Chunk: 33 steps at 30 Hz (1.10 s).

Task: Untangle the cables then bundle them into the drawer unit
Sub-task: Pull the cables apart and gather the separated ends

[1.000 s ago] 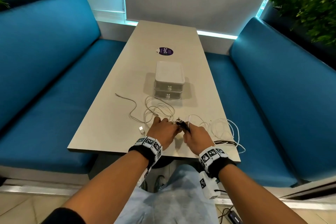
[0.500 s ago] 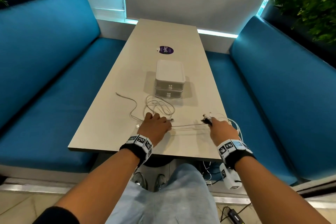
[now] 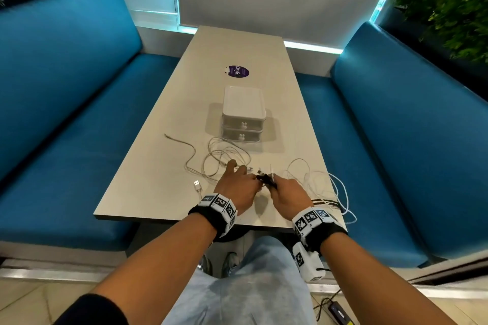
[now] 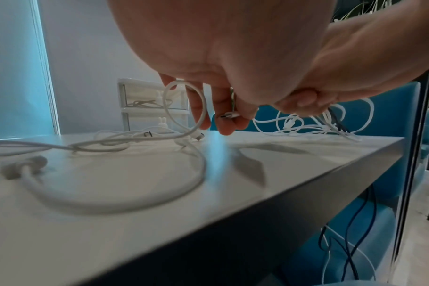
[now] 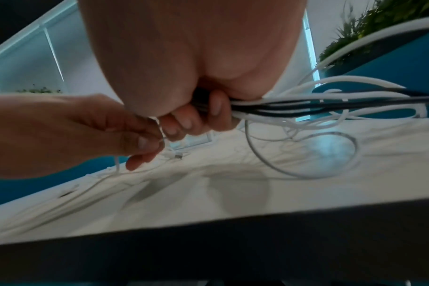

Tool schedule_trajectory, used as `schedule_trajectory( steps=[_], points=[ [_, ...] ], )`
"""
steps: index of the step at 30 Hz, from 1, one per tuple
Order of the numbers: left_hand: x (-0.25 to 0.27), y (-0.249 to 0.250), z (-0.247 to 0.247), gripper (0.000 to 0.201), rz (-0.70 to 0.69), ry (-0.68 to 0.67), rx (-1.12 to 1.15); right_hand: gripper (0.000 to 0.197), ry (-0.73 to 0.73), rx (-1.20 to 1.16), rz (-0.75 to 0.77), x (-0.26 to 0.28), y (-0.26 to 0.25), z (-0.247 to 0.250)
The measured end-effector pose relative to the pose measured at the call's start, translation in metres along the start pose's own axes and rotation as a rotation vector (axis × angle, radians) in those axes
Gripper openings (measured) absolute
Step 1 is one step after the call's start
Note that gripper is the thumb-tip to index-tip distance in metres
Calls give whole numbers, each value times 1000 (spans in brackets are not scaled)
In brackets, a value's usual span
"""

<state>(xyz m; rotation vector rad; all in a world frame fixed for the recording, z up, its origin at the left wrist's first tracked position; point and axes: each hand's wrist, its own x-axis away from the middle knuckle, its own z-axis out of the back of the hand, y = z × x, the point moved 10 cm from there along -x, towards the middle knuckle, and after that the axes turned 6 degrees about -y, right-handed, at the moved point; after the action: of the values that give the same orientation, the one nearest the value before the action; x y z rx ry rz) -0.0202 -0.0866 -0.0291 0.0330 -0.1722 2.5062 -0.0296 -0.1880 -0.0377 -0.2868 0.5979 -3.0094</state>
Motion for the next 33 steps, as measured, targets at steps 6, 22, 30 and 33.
schedule_trajectory(
  steps=[6, 22, 30, 33],
  points=[
    [-1, -2, -2, 25, -10, 50, 45, 29, -76, 151, -5, 0, 6, -8],
    [4, -38, 6, 35, 78, 161, 192, 23, 239, 59, -371, 16, 85, 85],
    [3, -22, 24, 53, 6, 193, 662, 13, -72, -100, 6, 4, 8, 22],
    [2, -12, 24, 55, -28, 130, 787, 15, -117, -106, 59, 9, -5, 12]
  ],
)
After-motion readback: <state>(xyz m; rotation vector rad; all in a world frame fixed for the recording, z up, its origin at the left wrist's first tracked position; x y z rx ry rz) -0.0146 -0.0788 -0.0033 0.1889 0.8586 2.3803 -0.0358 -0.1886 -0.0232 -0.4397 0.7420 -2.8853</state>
